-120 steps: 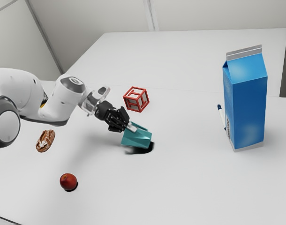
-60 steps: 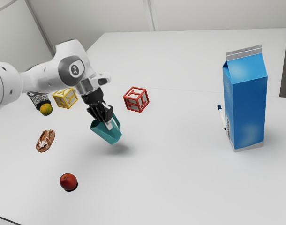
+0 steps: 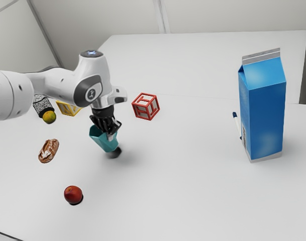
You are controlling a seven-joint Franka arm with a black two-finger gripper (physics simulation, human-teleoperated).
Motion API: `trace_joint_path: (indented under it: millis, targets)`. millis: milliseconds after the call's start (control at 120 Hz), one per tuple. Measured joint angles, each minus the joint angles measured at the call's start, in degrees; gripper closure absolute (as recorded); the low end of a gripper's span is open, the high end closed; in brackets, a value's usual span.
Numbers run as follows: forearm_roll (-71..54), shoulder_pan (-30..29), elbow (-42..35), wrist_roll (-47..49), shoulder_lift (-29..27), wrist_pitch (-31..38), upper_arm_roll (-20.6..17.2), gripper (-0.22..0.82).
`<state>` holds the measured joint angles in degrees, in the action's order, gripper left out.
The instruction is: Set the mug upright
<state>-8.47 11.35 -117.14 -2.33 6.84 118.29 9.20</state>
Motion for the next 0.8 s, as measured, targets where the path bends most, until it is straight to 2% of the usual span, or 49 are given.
trace_joint_path:
  millis: [500, 600, 800]
  targets:
    - [0.6, 0.0, 0.0, 7.9, 2.7, -1.8, -0.1, 0.75]
    - [2.2, 0.0, 0.1, 8.6, 2.6, -2.5, -0.1, 0.65]
    - [6.9, 0.0, 0.2, 9.5, -0.1, -3.3, -0.1, 0.33]
